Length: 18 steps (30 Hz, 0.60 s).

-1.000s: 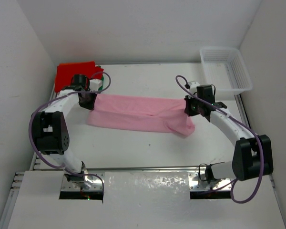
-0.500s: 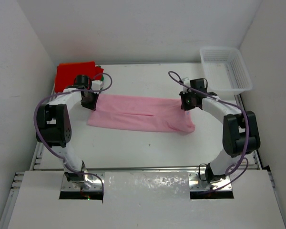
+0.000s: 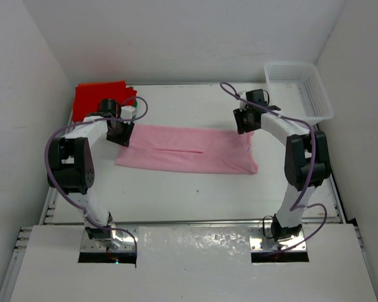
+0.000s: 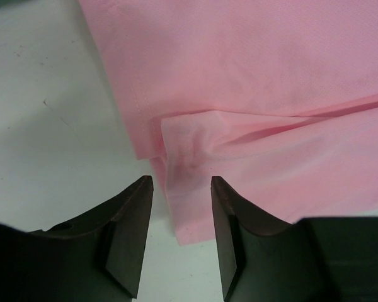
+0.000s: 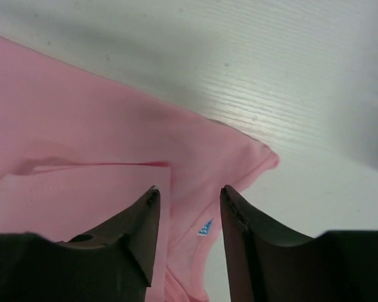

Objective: Fold and stack the t-shirts
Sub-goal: Rotate the tshirt 90 degrees

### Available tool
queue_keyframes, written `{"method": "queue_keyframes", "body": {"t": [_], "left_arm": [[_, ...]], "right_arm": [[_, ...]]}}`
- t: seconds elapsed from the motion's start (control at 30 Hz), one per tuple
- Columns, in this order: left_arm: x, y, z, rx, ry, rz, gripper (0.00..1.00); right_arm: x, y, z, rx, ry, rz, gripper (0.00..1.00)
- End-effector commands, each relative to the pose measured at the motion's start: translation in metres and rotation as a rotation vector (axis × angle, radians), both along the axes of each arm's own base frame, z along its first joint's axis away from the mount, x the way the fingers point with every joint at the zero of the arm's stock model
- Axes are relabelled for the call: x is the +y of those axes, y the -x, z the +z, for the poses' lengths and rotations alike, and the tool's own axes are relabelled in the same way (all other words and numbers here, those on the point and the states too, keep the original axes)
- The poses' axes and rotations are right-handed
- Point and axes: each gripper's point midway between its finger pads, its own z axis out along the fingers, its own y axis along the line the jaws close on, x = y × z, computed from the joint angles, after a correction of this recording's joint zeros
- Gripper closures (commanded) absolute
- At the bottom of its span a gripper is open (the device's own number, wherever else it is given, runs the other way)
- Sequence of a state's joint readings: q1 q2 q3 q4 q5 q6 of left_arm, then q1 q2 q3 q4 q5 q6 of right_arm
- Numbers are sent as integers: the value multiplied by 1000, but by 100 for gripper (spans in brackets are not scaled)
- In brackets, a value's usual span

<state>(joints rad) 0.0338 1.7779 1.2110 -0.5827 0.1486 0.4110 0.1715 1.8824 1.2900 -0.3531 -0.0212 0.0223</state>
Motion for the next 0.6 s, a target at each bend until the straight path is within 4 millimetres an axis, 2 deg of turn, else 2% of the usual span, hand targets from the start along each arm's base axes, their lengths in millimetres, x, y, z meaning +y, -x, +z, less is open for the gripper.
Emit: {"method": "queue_keyframes", "body": {"t": [0.0, 0.07, 0.1, 0.17, 0.2, 0.23, 0.27, 0.3, 0.37, 0.4, 0.5, 0.57], "left_arm": [[10, -11, 26, -77, -32, 18, 59], [12, -8, 27, -78, -41, 23, 59], [12, -8, 30, -90, -46, 25, 59], [12, -7, 31, -93, -45, 28, 59], [11, -7, 33, -98, -39, 25, 59], [10, -6, 31, -93, -35, 23, 58], [10, -5, 29, -89, -33, 24, 58], [10, -4, 24, -73, -32, 23, 58], [11, 0, 15, -47, -38, 26, 58], [11, 2, 9, -33, -39, 25, 58], [11, 7, -4, -9, -39, 25, 58], [13, 9, -15, 7, -47, 32, 58]], "right_arm": [[-17, -12, 51, -87, 54, -81, 57], [-17, -2, 63, -86, 25, -122, 58], [-15, 11, 74, -97, -6, -137, 70], [0, 26, 77, -100, -132, -195, 86], [5, 50, 64, -74, -177, -197, 93], [23, 64, 56, -46, -252, -165, 100], [32, 69, 52, -44, -310, -190, 100], [34, 90, 29, 23, -321, -204, 100], [34, 108, 12, 88, -346, -264, 100], [29, 122, -4, 130, -331, -292, 100], [15, 136, -24, 161, -290, -361, 100], [6, 135, -35, 158, -266, -396, 100]]}}
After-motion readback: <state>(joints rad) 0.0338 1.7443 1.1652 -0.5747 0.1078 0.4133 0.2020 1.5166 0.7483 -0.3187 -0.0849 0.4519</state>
